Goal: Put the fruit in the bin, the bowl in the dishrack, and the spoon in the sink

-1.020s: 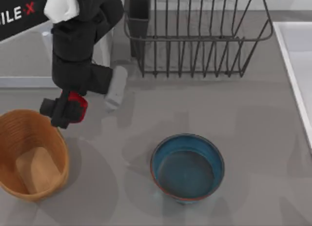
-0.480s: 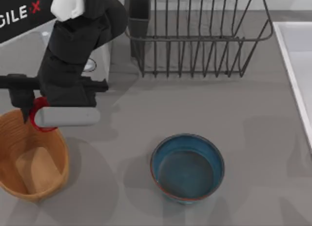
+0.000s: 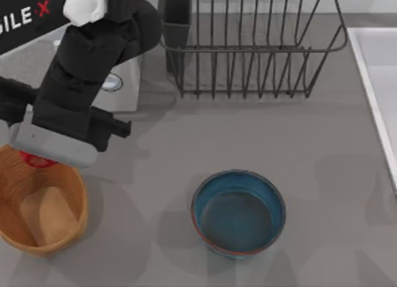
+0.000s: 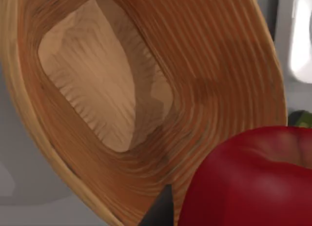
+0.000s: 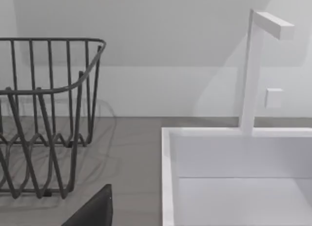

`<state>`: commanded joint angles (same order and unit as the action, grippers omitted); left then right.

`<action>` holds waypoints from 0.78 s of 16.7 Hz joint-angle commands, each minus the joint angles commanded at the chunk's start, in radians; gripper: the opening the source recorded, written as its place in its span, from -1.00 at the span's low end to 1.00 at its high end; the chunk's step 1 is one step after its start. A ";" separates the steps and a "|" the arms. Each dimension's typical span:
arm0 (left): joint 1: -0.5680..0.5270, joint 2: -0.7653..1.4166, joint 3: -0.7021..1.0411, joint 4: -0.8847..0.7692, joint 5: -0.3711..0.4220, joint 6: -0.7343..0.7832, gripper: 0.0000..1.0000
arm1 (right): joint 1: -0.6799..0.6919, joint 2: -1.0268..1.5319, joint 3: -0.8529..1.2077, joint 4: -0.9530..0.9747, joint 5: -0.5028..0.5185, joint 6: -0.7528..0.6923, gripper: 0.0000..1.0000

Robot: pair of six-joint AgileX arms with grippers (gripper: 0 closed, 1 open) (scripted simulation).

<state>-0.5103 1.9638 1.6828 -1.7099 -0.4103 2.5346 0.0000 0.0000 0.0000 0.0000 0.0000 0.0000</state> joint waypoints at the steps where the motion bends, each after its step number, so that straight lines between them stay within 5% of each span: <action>1: 0.000 0.000 0.000 0.000 0.000 0.000 -1.00 | 0.000 0.000 0.000 0.000 0.000 0.000 1.00; 6: 0.009 0.000 -0.016 0.019 -0.001 0.003 -1.00 | 0.000 0.000 0.000 0.000 0.000 0.000 1.00; 13: 0.062 -0.047 -0.270 0.250 -0.024 0.053 -1.00 | 0.000 0.000 0.000 0.000 0.000 0.000 1.00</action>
<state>-0.4479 1.9172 1.4129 -1.4603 -0.4342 2.5877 0.0000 0.0000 0.0000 0.0000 0.0000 0.0000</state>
